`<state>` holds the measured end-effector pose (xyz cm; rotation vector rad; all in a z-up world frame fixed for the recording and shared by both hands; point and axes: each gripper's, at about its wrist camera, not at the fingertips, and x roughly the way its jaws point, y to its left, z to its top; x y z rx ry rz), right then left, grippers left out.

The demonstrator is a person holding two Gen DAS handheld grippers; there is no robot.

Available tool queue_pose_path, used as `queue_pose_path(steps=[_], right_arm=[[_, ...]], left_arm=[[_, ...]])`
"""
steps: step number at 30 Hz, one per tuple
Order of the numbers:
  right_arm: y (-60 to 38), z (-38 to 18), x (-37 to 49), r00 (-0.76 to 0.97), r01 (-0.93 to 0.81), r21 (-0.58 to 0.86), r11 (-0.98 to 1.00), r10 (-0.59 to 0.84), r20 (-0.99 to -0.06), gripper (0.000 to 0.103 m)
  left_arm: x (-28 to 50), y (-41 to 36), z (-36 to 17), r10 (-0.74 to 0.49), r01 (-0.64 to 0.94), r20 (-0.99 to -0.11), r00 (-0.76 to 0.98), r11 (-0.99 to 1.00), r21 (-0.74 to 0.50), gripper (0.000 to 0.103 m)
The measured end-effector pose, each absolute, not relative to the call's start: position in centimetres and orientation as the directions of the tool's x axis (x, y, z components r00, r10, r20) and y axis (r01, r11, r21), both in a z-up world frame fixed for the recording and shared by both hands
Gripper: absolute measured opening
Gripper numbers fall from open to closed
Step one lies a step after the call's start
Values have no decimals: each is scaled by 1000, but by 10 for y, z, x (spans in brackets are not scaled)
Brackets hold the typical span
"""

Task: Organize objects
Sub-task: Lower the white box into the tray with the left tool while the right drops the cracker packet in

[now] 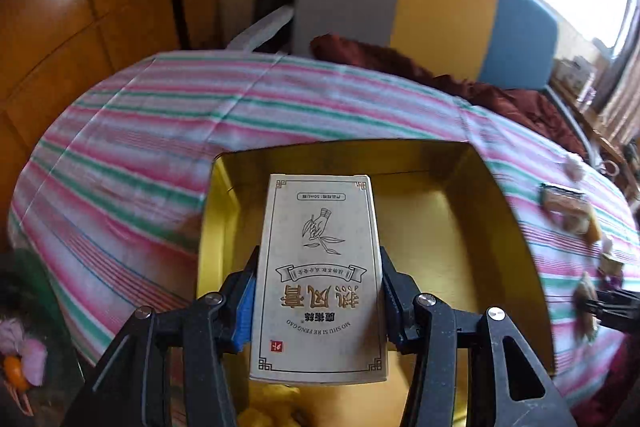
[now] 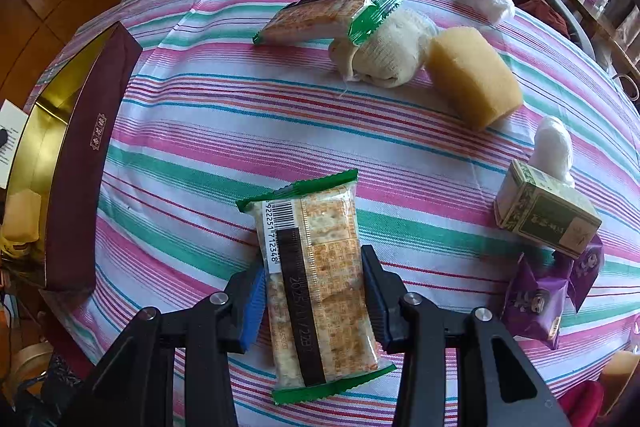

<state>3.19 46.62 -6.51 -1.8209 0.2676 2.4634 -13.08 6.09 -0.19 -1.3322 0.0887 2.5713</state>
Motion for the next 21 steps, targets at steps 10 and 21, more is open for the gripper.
queue_pose_path(steps=[10,21], right_arm=[[473,-63,34,-302,-150,96,-984,-47,-952,43],[478,-60,36,-308,-147,86,-985,-37,-951,43]], left_arm=[[-139,52,-41,107,-195,-853,-511,-981,-6,52],[-111,54,-37,-19,-158,-783,-622,-976,150,64]])
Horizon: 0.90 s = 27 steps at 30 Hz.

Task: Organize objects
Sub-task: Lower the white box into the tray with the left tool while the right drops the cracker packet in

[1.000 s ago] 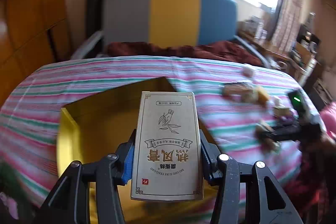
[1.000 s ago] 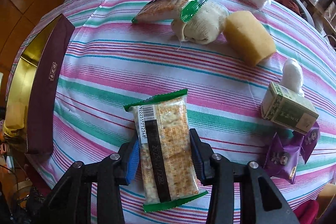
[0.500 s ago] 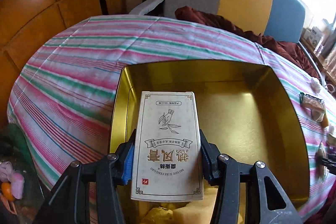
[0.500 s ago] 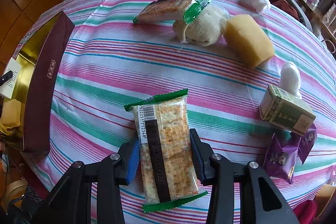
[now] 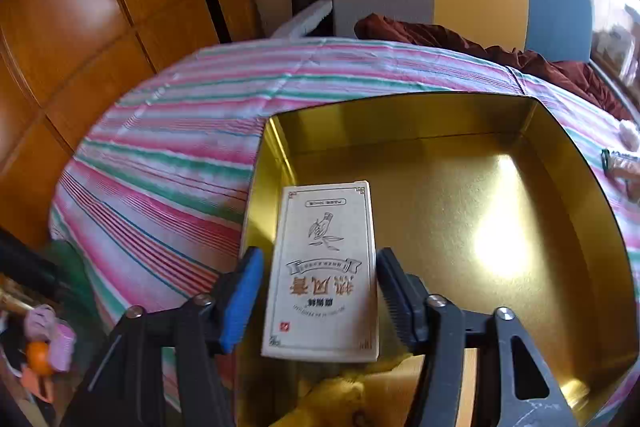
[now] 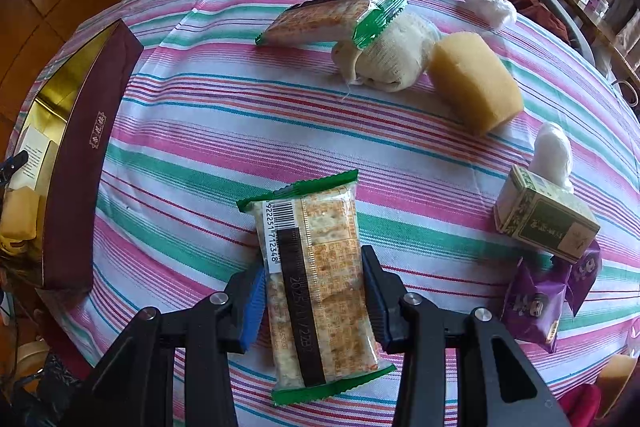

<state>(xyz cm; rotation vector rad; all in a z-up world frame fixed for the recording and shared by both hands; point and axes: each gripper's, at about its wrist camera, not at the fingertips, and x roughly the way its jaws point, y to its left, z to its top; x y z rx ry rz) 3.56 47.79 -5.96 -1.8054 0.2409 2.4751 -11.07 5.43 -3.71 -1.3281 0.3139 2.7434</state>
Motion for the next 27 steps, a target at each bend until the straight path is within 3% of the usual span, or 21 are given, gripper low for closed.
queue_pose_path(steps=[3,5,13,20,27], right_arm=[[482,-57,38,-317,-159,80,-984,-26,-948,42],[487,-55,40,-323,-175,79,-981,-18,-946,42],[494,-11,45,-432,-234,147,-961,-32,-901,42],[361,35,-29,-518,-30,237,-971,-188,-835,42],[249,19,-99,-429,66,301,-951,-299,-852,42]], left_arm=[[-100,50,-27,-26,-137,-749,-662,-978,156,67],[-91,46,-21,-27,-132,-737,-675,-979,157,79],[-66,-2,11,36,-62,-696,-717,-998,11,81],[-46,-37,24,56,-18,-678,-733,-998,-63,81],[-37,-53,20,78,3,-689,-721,-993,-115,81]])
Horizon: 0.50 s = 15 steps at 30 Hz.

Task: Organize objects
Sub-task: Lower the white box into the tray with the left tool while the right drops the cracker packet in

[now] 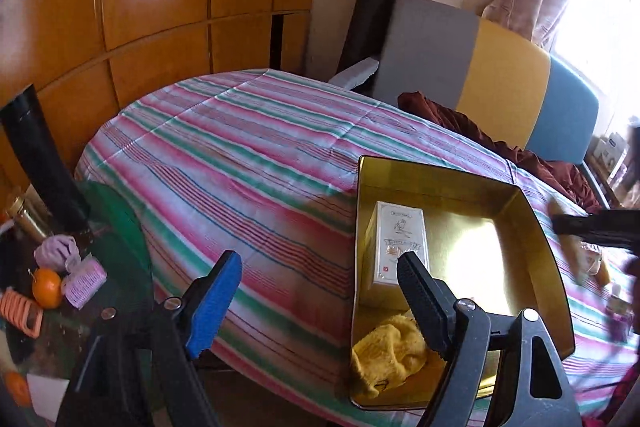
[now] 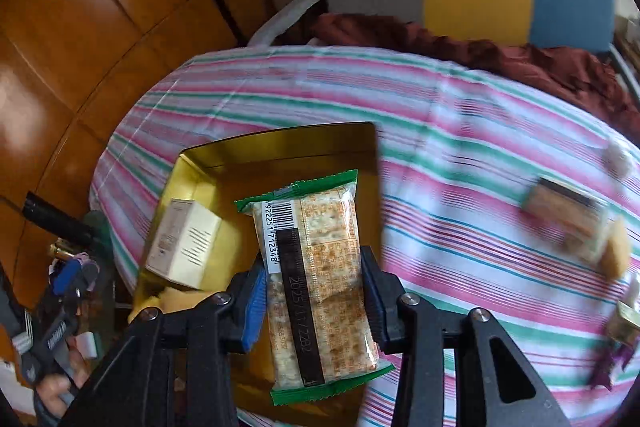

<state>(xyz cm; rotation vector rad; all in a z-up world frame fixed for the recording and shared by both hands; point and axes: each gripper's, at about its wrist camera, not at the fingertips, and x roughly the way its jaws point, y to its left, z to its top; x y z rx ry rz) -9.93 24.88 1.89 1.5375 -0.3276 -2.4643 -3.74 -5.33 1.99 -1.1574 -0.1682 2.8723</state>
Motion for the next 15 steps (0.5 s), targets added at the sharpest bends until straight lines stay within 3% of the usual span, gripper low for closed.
queue_pose_path(steps=[9,15], right_arm=[[171,-49,-159,-276,-19,301,-954,-284,-918,43],[149,-69,-160,-216,-11,476,-879,-463,-860,53]], left_arm=[[-43,-61,7,97,14,-716,-692,-989,-147,81],[-46,-63,3,99,22,-724,-683,-988,-156,81]])
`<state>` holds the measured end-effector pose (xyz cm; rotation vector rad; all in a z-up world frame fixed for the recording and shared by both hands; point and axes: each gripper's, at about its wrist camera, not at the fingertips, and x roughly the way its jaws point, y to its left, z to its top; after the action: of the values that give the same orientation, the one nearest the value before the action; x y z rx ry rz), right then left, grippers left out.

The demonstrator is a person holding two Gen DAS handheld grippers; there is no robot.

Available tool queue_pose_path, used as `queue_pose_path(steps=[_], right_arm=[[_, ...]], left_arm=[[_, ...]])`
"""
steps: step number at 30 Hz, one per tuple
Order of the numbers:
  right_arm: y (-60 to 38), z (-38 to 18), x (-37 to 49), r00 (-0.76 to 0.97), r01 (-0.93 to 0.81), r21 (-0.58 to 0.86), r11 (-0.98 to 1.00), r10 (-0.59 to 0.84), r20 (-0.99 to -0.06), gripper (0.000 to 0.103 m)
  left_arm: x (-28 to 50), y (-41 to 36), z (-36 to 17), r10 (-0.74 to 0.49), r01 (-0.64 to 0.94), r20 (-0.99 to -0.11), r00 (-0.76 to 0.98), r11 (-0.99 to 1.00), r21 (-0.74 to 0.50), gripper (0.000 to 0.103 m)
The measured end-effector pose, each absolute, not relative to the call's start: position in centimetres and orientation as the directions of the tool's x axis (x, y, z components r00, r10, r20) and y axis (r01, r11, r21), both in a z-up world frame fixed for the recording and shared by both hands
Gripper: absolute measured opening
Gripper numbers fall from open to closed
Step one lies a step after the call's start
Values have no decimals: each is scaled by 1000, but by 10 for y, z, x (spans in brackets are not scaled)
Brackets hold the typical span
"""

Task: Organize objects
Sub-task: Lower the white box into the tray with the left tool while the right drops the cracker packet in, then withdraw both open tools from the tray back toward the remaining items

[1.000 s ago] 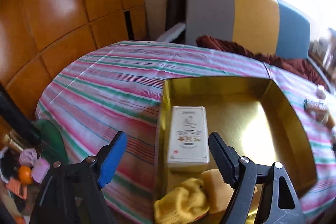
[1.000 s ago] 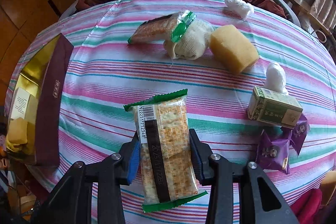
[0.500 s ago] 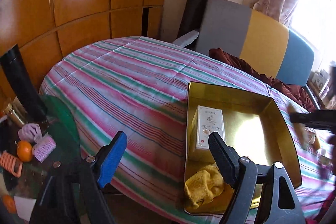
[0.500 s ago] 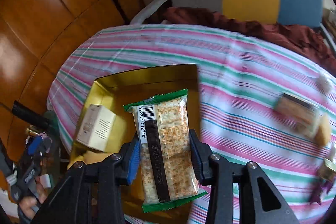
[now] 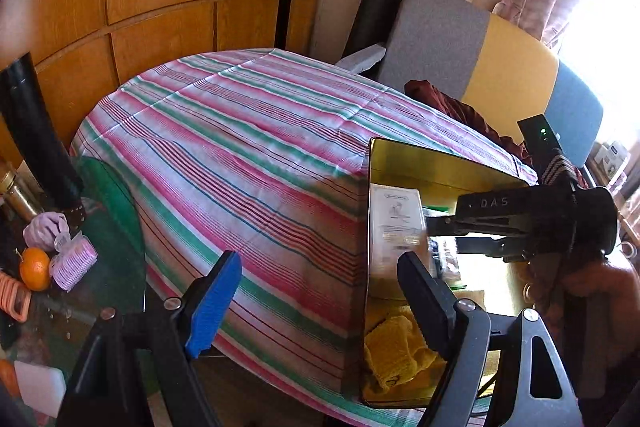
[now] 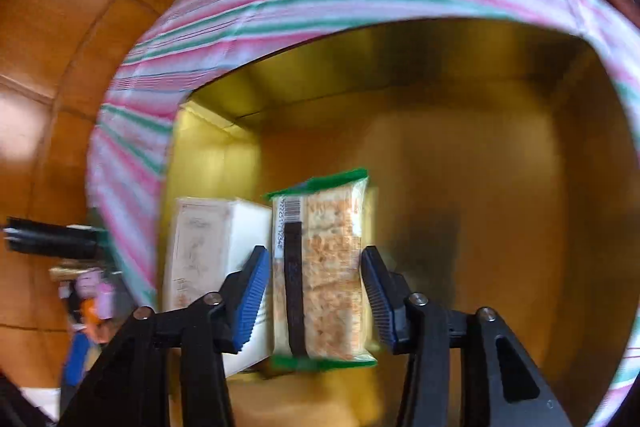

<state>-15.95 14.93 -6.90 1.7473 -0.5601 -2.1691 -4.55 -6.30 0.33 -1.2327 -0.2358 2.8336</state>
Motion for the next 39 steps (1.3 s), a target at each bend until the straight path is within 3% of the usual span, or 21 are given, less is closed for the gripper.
queue_pose_path(steps=[6,12,16,25,39], right_arm=[[170,-45,-143,-307,-5,479,-878,-454,-836,55],[205,-8,-109,-440,23,380,-925,-350,-827,61],[223,8,-83,-506,44,300,-953,-280,-816,75],[263,27,-34,-598,55,147,-988,-151,-787,84],[411,29,3,-612,-237,-55,-970,193,-767,85]], left_arm=[[-43,-59,5,95,14,-715,-693,-989,-145,81],[-37,-50,11,92,-14,-694,-714,-993,-117,81],[-29,-36,19,100,-52,-670,-736,-995,-90,82],[-15,0,30,148,-152,-663,-734,-987,-53,83],[-1,55,32,244,-304,-676,-696,-952,-30,91]])
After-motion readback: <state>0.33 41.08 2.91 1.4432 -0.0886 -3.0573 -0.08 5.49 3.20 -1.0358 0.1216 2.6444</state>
